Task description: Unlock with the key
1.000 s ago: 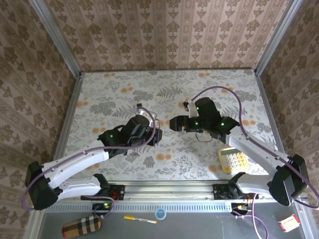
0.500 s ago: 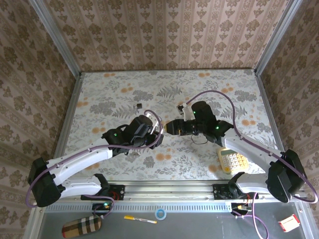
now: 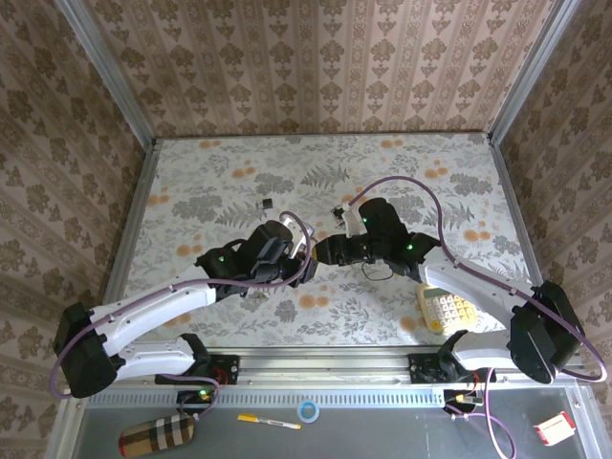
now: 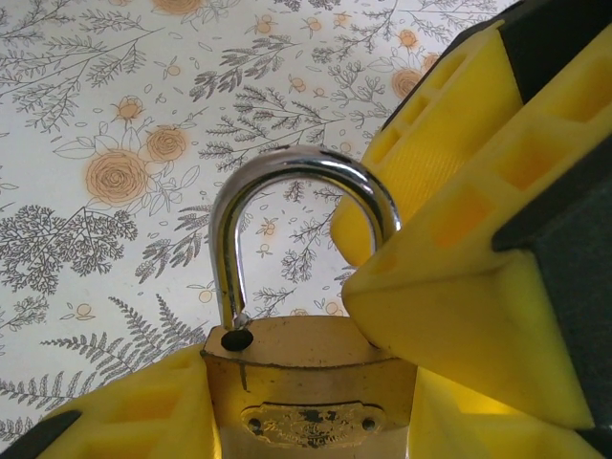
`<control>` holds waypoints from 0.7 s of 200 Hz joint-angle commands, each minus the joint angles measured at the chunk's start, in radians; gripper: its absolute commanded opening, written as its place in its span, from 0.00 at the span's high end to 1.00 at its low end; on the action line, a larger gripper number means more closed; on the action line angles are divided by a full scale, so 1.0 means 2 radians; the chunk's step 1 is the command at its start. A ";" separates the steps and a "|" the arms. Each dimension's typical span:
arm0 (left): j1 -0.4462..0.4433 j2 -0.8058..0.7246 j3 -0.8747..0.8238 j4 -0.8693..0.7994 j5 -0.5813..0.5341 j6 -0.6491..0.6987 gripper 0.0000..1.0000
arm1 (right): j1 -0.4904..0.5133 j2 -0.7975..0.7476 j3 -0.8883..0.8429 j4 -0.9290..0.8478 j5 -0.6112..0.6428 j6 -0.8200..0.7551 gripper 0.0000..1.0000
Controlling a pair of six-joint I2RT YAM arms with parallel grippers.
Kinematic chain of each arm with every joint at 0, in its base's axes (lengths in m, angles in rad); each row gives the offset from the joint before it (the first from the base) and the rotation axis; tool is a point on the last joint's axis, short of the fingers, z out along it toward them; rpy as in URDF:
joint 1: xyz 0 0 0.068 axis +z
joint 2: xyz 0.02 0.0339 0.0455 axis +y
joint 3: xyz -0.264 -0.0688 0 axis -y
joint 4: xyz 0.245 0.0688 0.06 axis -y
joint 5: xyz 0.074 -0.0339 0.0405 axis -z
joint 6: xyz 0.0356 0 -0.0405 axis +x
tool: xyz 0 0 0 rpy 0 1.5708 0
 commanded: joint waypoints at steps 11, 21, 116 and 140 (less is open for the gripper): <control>-0.001 -0.025 0.002 0.028 0.017 0.010 1.00 | -0.005 -0.009 0.016 -0.056 0.064 -0.038 0.65; -0.001 -0.026 0.001 0.027 0.018 0.009 1.00 | -0.009 -0.012 0.014 -0.058 0.068 -0.040 0.65; -0.012 -0.018 -0.006 0.019 -0.004 0.019 1.00 | -0.014 -0.034 0.034 -0.079 0.101 -0.019 0.58; -0.027 -0.005 -0.005 0.016 -0.032 0.032 1.00 | -0.014 -0.038 0.046 -0.101 0.112 -0.003 0.49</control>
